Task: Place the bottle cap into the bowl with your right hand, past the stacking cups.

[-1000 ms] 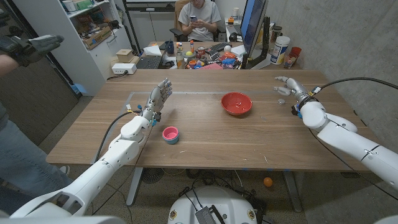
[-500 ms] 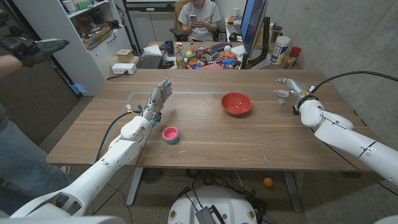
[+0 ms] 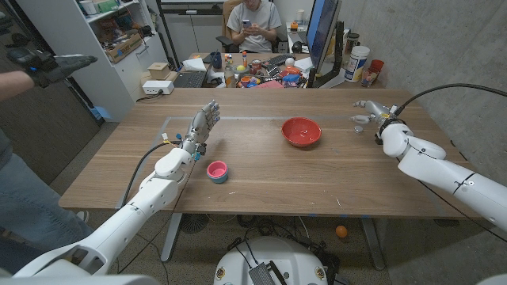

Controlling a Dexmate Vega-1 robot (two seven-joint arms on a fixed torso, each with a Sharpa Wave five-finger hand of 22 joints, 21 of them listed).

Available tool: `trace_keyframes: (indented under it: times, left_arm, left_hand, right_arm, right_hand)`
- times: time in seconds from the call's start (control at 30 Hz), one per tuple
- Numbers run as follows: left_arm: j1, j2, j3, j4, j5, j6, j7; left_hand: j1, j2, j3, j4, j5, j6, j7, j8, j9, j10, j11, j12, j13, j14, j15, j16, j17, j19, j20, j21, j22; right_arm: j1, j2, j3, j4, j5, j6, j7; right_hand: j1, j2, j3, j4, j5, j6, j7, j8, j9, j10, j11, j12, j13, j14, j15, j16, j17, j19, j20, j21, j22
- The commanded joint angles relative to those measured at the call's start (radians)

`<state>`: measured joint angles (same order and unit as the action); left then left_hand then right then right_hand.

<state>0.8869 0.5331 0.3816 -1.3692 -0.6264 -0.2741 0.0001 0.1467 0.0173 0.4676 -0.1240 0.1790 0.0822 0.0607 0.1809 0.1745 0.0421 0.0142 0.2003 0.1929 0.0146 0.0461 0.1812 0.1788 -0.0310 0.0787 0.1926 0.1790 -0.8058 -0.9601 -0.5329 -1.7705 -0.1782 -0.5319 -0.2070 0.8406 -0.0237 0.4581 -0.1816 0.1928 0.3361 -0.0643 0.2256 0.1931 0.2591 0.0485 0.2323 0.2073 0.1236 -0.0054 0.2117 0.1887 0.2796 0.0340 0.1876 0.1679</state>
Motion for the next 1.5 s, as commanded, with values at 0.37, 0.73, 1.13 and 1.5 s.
trace_keyframes:
  times: [0.37, 0.73, 1.13, 1.5]
  left_arm:
    - [0.010, -0.004, -0.001, 0.000, 0.002, 0.003, 0.015]
    - [0.009, -0.007, 0.000, 0.011, -0.001, 0.004, 0.015]
    - [0.007, -0.007, 0.002, 0.016, 0.000, 0.010, 0.016]
    - [0.016, 0.000, -0.001, 0.003, 0.001, 0.022, 0.030]
  left_hand:
    - [0.009, 0.007, -0.002, -0.006, 0.004, 0.001, -0.010, 0.007, 0.005, 0.002, -0.007, 0.011, 0.004, -0.003, -0.001, 0.006, 0.003, 0.000, 0.016, 0.004, 0.003]
    - [0.009, 0.008, -0.002, -0.006, 0.004, 0.001, -0.011, 0.007, 0.005, 0.001, -0.005, 0.010, 0.004, -0.003, -0.001, 0.006, 0.003, -0.001, 0.016, 0.005, 0.003]
    - [0.009, 0.008, -0.003, -0.006, 0.004, 0.002, -0.010, 0.007, 0.005, 0.003, -0.008, 0.011, 0.005, -0.003, 0.000, 0.006, 0.003, -0.001, 0.016, 0.005, 0.003]
    - [0.009, 0.009, -0.003, -0.006, 0.004, 0.000, -0.009, 0.006, 0.005, 0.002, -0.004, 0.011, 0.005, -0.004, 0.002, 0.006, 0.003, -0.001, 0.015, 0.006, 0.004]
  right_arm:
    - [0.098, 0.008, -0.094, 0.051, -0.073, -0.104, 0.105]
    - [0.148, 0.024, -0.149, 0.077, -0.115, -0.156, 0.164]
    - [0.188, 0.038, -0.190, 0.115, -0.146, -0.164, 0.207]
    - [0.219, 0.042, -0.214, 0.157, -0.164, -0.171, 0.250]
  right_hand:
    - [0.013, -0.014, 0.004, 0.012, 0.009, -0.006, -0.013, -0.008, 0.005, 0.011, -0.002, 0.000, 0.003, 0.019, 0.008, 0.003, 0.006, -0.003, 0.004, 0.003, 0.003]
    - [0.007, -0.018, 0.003, 0.017, 0.009, -0.003, -0.019, -0.009, 0.005, 0.011, 0.000, -0.001, 0.004, 0.020, 0.010, 0.003, 0.008, -0.007, 0.005, 0.002, 0.003]
    - [0.002, -0.021, 0.001, 0.022, 0.010, 0.008, -0.022, -0.006, 0.006, 0.010, 0.002, -0.003, 0.005, 0.018, 0.011, 0.002, 0.011, -0.010, 0.004, 0.001, 0.003]
    - [-0.002, -0.025, 0.001, 0.025, 0.011, 0.032, -0.032, 0.000, 0.006, -0.005, 0.006, -0.010, 0.006, 0.009, 0.014, -0.002, 0.012, -0.015, 0.004, 0.001, 0.003]
